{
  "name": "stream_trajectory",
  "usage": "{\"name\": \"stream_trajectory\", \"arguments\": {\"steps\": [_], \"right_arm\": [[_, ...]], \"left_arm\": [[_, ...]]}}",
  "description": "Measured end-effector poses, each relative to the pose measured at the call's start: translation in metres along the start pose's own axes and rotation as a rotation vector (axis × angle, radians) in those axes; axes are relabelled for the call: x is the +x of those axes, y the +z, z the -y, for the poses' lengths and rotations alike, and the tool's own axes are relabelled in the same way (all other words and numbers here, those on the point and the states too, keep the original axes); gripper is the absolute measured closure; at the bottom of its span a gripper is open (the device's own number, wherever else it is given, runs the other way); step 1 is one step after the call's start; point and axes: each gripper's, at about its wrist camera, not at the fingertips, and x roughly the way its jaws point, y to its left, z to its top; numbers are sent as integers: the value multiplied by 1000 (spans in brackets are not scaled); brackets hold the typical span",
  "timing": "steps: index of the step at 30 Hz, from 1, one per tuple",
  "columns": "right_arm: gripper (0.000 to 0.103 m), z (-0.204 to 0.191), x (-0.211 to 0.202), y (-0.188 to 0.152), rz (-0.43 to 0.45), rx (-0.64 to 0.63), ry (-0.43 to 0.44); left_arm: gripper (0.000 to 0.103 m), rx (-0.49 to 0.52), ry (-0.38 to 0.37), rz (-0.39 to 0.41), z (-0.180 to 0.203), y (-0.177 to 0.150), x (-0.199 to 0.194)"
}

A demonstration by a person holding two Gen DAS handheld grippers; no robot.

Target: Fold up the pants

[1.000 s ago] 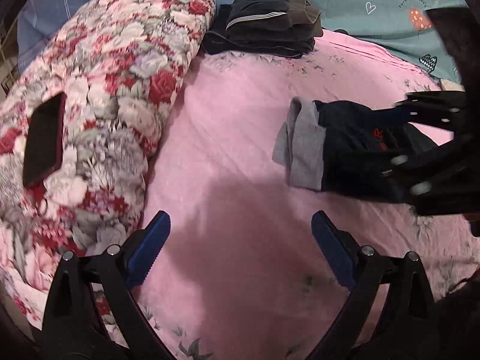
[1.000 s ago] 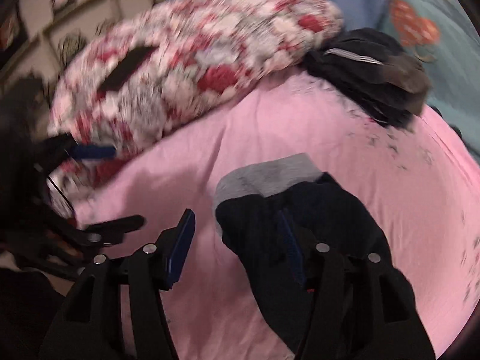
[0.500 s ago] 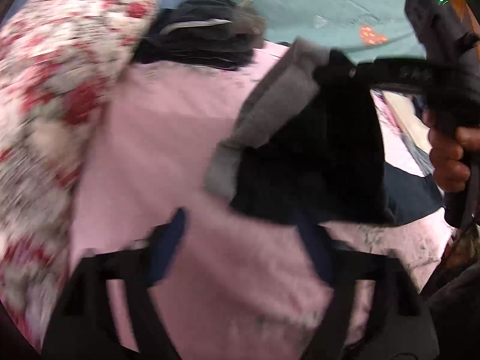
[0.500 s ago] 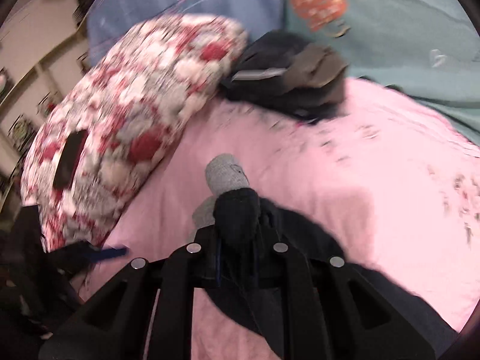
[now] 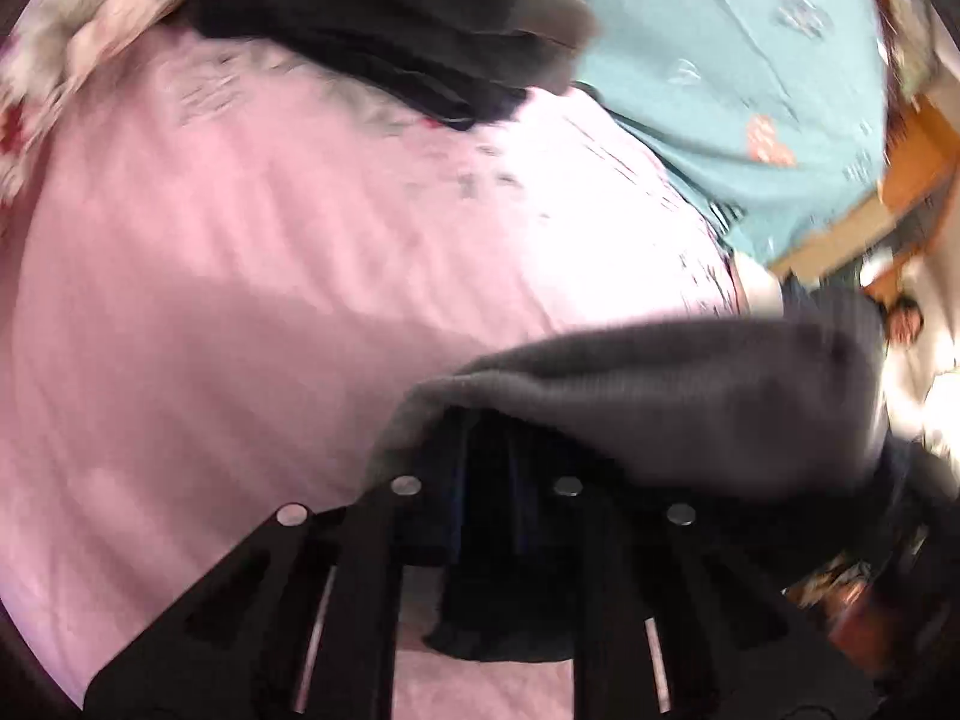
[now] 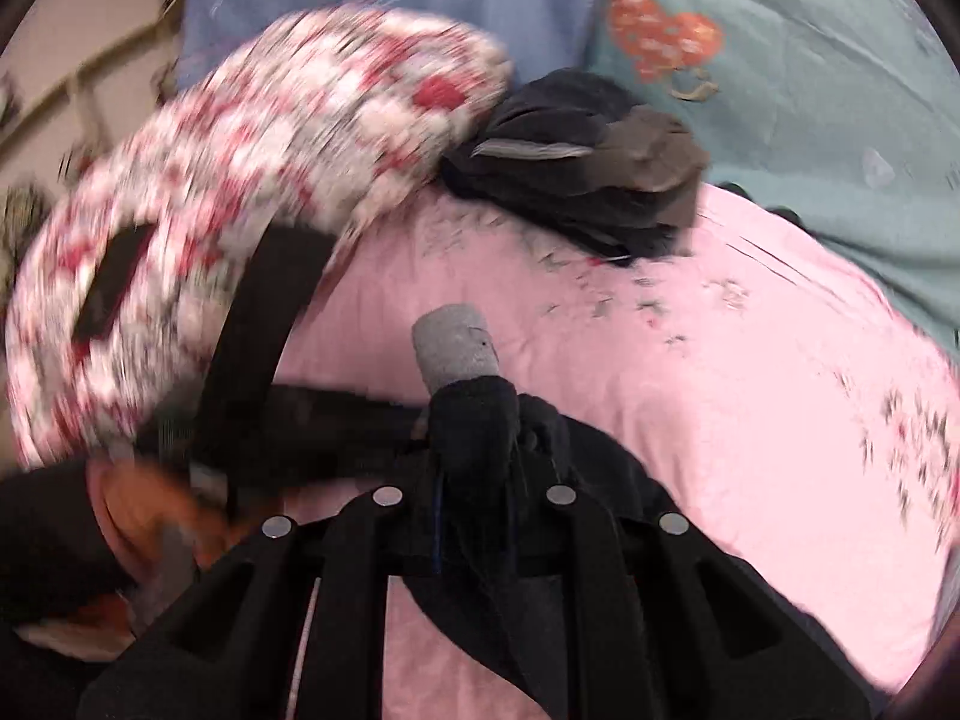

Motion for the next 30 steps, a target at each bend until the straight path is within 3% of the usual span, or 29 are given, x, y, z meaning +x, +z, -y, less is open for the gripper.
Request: {"name": "stream_trajectory", "arguments": {"steps": [1, 4, 5, 8, 9, 12, 14, 18, 22, 24, 26, 28, 30], "right_arm": [[88, -11, 9, -5, -17, -47, 1], [88, -30, 36, -18, -78, -111, 35], [87, -35, 49, -23, -104, -122, 39], [62, -42, 84, -37, -195, -119, 88], [46, -45, 89, -40, -205, -116, 103], [42, -54, 76, -39, -187, -140, 78], [42, -46, 46, -40, -135, -78, 110], [40, -6, -5, -63, -106, 93, 70], [40, 78, -60, -117, -89, 430, -52], [40, 117, -89, -150, -78, 581, -141], [40, 154, -125, -193, -62, 739, -244], [40, 186, -170, -244, -21, 901, -346], [40, 211, -211, -290, 30, 1042, -412]], "left_arm": [[89, -8, 26, 16, -4, 0, -7], [57, -6, 237, 77, -14, -1, -39], [53, -14, 285, 113, -18, -2, -56], [38, -29, 288, 181, -15, -7, -94], [36, -21, 291, 199, -13, -8, -103], [33, 6, 279, 218, 3, -10, -121], [31, 35, 266, 222, 16, -8, -121], [27, 157, 209, 188, 58, -15, -101], [18, 334, 158, 123, 101, -31, -46], [18, 332, 254, 35, 94, -39, -1], [16, 321, 439, 2, 77, -47, 37], [14, 364, 497, 11, 85, -50, 40], [15, 345, 495, 17, 94, -48, 30]]}}
